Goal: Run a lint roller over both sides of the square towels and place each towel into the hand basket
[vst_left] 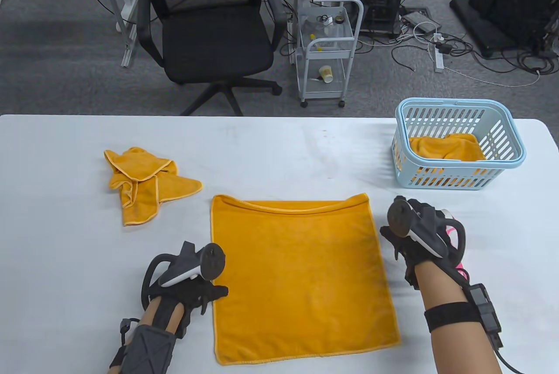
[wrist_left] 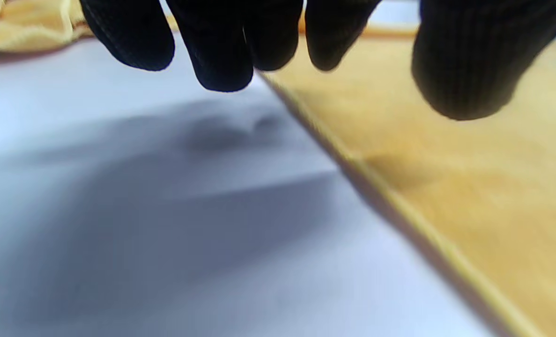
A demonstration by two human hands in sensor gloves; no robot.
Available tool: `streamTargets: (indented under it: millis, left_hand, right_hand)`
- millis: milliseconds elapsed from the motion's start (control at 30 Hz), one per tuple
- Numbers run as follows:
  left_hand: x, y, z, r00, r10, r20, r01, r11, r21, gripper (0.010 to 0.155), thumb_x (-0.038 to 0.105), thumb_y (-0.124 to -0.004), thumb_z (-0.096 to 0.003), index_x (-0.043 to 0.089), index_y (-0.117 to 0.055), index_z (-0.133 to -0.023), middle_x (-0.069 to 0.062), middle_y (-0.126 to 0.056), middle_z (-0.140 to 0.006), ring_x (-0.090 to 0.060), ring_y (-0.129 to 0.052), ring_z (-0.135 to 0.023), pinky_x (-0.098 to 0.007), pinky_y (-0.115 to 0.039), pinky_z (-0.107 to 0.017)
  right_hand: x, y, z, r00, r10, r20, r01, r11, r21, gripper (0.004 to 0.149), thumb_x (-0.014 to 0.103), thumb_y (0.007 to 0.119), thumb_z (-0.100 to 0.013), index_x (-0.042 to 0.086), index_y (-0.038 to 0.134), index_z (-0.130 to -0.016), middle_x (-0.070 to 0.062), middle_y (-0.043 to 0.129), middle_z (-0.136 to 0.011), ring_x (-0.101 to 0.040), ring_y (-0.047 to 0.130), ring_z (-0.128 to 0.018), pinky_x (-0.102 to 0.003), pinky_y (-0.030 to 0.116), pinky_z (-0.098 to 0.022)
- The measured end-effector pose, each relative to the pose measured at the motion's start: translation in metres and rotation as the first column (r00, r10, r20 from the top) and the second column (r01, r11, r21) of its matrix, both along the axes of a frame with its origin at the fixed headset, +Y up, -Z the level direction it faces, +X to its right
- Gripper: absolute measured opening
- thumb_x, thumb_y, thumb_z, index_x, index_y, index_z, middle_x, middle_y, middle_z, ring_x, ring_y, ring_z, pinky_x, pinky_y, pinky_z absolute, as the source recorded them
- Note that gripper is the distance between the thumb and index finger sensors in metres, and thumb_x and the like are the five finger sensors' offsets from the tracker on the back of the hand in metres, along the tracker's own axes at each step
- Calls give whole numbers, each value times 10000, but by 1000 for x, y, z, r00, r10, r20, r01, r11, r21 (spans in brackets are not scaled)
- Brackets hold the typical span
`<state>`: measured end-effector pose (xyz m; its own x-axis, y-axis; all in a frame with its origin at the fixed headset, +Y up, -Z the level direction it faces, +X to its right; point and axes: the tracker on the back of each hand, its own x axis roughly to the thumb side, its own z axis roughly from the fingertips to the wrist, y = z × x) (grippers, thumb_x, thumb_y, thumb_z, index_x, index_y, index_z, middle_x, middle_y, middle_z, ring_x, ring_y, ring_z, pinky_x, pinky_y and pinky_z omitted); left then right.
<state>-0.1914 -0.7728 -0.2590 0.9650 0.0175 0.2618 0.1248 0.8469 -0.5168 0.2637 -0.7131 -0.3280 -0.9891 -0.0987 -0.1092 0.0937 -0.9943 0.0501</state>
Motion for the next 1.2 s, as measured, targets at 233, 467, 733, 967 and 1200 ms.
streamTargets:
  millis: [233,467,733,967,1200]
  left_hand:
    - [4,-14,8,997,-62,41,63,997,-33,995,679,-873,-323,294,-390,-1103,-90,-338,-1229,-401,-552,-1085,-695,-541,-738]
    - [10,-15,10,991,-116,72,117,993,-3,990,664,-891,-312,289,-417,-1095,-99,-348,-1224,-396,-569,-1080,-698,-535,-739]
    - [10,-15,9,992,-110,67,111,994,-4,988,662,-896,-309,292,-423,-1094,-97,-351,-1224,-395,-572,-1078,-699,-528,-740]
    - [8,-16,9,993,-98,68,98,995,-4,983,660,-894,-313,292,-424,-1094,-95,-351,-1223,-396,-571,-1077,-701,-524,-741]
    - [6,-14,8,996,-52,77,54,998,-26,979,668,-903,-303,332,-431,-1092,-121,-360,-1228,-430,-568,-1080,-709,-522,-738]
  right_hand:
    - [48,-20,28,991,-9,134,15,999,-42,1073,641,896,-389,68,385,-1138,-241,454,-1131,-535,521,-1013,-699,560,-663]
    - [63,-48,30,968,22,251,-7,998,-64,1066,619,902,-408,-10,414,-1117,-318,472,-1094,-589,547,-976,-706,585,-631]
    - [82,-66,28,912,-28,409,34,999,-8,764,477,851,-498,22,601,-1059,-290,648,-1022,-543,715,-909,-661,680,-589]
    - [80,-62,30,906,-115,408,99,993,61,583,393,848,-505,88,715,-983,-205,824,-919,-446,887,-810,-605,772,-542]
    - [14,-26,39,979,-191,63,185,978,100,569,357,881,-490,196,693,-1002,-190,832,-918,-455,911,-786,-606,801,-520]
